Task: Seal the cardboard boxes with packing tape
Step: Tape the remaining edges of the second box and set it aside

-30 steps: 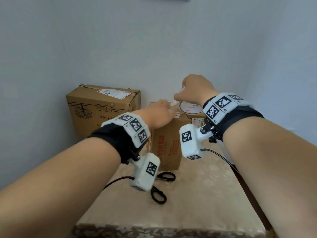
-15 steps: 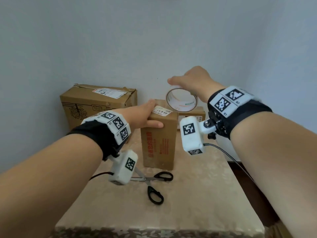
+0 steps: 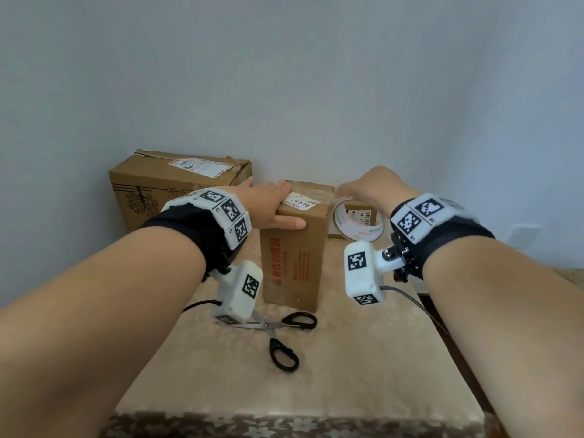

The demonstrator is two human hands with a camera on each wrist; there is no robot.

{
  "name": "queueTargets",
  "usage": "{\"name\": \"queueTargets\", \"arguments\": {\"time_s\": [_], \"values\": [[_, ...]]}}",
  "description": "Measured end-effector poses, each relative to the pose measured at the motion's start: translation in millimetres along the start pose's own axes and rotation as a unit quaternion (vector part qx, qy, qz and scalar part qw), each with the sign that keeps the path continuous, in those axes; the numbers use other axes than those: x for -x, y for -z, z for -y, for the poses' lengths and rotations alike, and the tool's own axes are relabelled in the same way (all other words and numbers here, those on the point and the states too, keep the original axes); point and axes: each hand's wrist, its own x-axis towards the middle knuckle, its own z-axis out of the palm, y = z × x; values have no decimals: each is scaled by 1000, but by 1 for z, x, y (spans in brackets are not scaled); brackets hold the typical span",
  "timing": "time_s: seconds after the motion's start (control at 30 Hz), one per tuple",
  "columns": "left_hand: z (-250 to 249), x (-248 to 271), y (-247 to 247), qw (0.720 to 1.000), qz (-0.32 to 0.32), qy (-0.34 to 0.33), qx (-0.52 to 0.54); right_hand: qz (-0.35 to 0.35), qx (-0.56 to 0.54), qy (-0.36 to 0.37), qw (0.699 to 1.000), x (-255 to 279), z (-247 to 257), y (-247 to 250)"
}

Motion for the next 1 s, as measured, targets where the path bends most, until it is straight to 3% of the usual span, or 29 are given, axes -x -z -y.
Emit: {"name": "queueTargets", "arguments": {"time_s": [0.13, 0.27, 0.47, 0.57, 0.7, 0.87, 0.93, 1.0], "values": [[-32, -8, 7, 997, 8, 47, -64, -14, -21, -5, 1000, -4, -3, -9], [-54, -21, -2, 999, -23, 30, -8, -5, -43, 22, 999, -1, -8, -11], [-24, -12, -4, 987, -70, 95, 112, 0, -267, 66, 961, 9, -22, -29], [-17, 0, -15, 957, -149, 124, 213, -35, -307, 102, 946, 13, -9, -30], [-21, 5, -35, 880, -195, 126, 415, -100, -304, 181, 930, 16, 22, -20], [-5, 18, -86, 807, -163, 163, 543, 0, -216, 212, 953, 20, 37, -51], [9, 24, -96, 798, -132, 153, 567, 26, -188, 225, 956, 23, 43, -71], [20, 32, -103, 819, -86, 133, 551, 52, -150, 219, 963, 24, 46, -90]]}}
